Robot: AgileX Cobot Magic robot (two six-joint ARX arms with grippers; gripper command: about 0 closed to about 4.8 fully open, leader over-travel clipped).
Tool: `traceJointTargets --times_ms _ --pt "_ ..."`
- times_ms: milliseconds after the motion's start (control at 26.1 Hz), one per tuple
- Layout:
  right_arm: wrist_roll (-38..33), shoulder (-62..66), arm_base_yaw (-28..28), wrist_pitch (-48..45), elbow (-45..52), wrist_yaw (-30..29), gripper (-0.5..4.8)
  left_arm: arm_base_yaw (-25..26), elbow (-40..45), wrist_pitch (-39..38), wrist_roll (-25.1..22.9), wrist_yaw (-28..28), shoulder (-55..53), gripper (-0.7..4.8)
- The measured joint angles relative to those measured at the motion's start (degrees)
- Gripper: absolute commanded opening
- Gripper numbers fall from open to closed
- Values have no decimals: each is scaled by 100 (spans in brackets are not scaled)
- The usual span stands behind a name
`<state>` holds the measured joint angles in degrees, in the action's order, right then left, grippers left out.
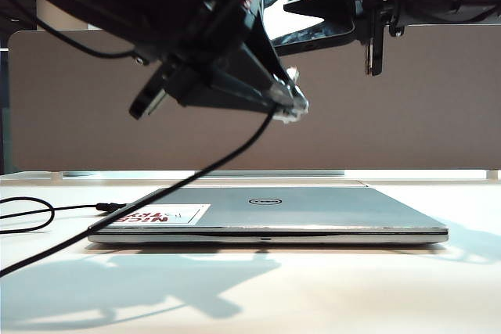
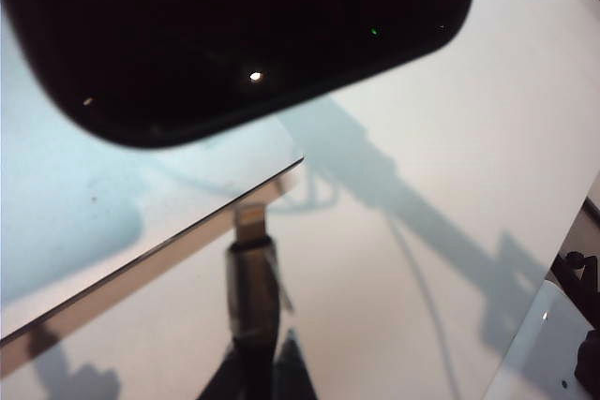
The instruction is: Pick up the charging cable and the phone, plug the charging cable into the charging port on the phone, and finally place them back on the table.
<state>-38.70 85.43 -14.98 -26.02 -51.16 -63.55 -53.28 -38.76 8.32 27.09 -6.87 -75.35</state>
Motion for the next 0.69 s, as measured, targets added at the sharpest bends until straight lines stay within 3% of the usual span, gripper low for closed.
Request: traceJointTargets --times_ms 307,690 --pt "-208 332 4 -334 79 446 -6 0 0 262 131 0 -245 -6" --pt "-1285 522 0 -1620 568 634 -6 0 0 328 601 0 -243 -6"
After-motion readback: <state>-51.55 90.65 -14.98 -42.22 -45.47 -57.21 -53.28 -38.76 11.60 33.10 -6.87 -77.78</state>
